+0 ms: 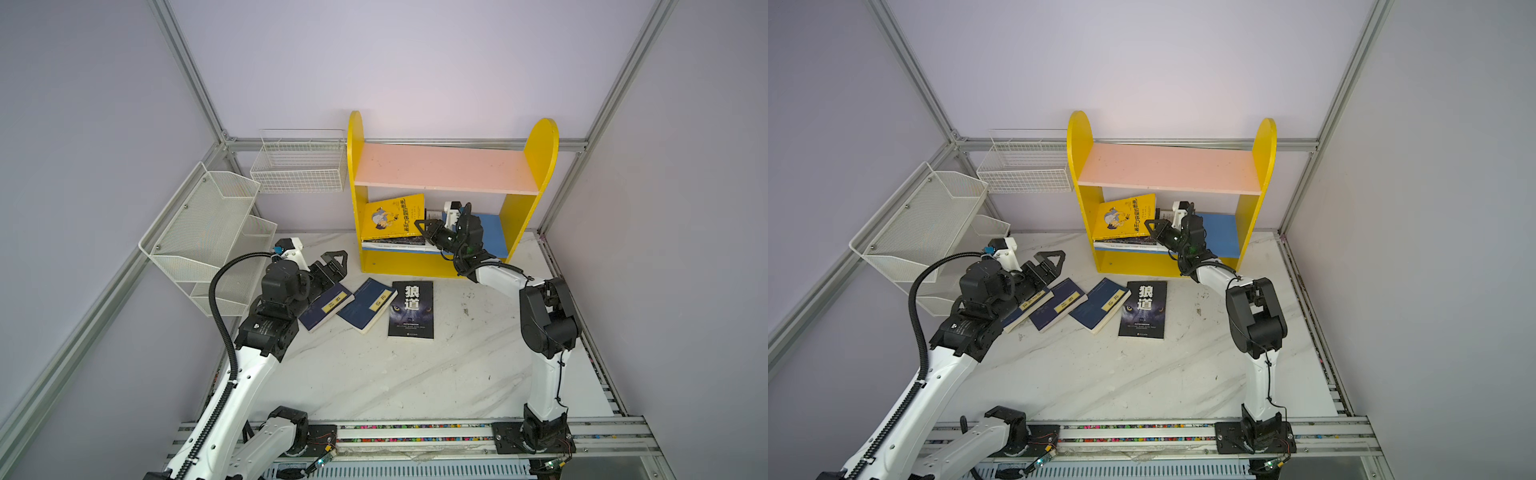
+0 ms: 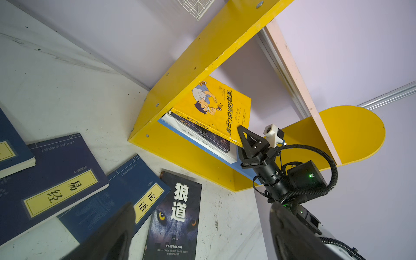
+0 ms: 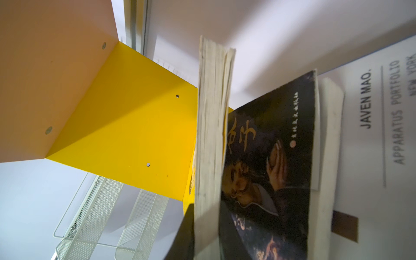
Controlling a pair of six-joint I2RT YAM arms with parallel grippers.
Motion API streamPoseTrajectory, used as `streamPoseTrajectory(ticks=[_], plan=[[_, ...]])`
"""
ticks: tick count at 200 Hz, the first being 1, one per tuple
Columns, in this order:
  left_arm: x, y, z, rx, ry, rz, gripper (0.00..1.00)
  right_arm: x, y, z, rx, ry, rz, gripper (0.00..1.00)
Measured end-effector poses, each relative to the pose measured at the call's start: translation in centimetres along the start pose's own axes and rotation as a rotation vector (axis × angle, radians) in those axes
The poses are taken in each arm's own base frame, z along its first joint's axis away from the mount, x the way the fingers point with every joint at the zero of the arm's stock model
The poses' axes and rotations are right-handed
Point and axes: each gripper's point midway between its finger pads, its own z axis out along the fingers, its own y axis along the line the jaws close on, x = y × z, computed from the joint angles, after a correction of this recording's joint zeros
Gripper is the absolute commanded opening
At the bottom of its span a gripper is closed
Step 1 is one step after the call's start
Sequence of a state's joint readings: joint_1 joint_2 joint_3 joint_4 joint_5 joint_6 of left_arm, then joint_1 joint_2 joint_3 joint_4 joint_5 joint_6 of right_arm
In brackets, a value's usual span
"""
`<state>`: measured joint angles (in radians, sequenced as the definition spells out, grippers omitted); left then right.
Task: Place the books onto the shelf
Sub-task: 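Push the yellow paperback deeper onto the stack with the right gripper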
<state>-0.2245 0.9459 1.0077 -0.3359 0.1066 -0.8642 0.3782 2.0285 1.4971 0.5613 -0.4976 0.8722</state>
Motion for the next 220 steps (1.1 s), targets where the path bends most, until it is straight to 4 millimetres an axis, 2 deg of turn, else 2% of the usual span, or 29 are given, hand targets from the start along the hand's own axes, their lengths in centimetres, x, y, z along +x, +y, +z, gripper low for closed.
streamPoseTrajectory(ticks=[27,48,89,110,139,180,203,220], plan=[[0.1,0.1,0.1,-0.004,-0.001,-0.015,0.92,0.4,-0.5,0.1,0.03,0.018,-0.021,0.4],[0.0,0.2,0.1,-0.005,-0.006,-0.016,0.92,0.6,-1.0,0.2,0.078,0.046,-0.063,0.5],[-0.2,0.3,0.1,-0.013,-0.014,-0.016,0.92,0.2,-0.4,0.6,0.161,0.081,-0.188,0.57],[-0.2,0.3,0.1,-0.014,-0.015,-0.016,0.92,0.4,-1.3,0.8,0.245,0.114,-0.232,0.6],[-0.2,0.3,0.1,-0.014,-0.015,-0.015,0.92,0.9,-2.2,1.3,0.344,0.135,-0.31,0.78],[-0.2,0.1,-0.2,-0.007,-0.015,-0.014,0.92,1.3,-2.6,1.2,0.402,0.144,-0.382,0.82],[-0.3,-0.1,-1.1,0.002,-0.02,-0.013,0.92,1.2,-2.7,1.1,0.419,0.141,-0.413,0.9],[-0.4,-0.5,-1.9,0.015,-0.026,-0.012,0.92,0.9,-3.0,0.8,0.449,0.142,-0.432,0.92]])
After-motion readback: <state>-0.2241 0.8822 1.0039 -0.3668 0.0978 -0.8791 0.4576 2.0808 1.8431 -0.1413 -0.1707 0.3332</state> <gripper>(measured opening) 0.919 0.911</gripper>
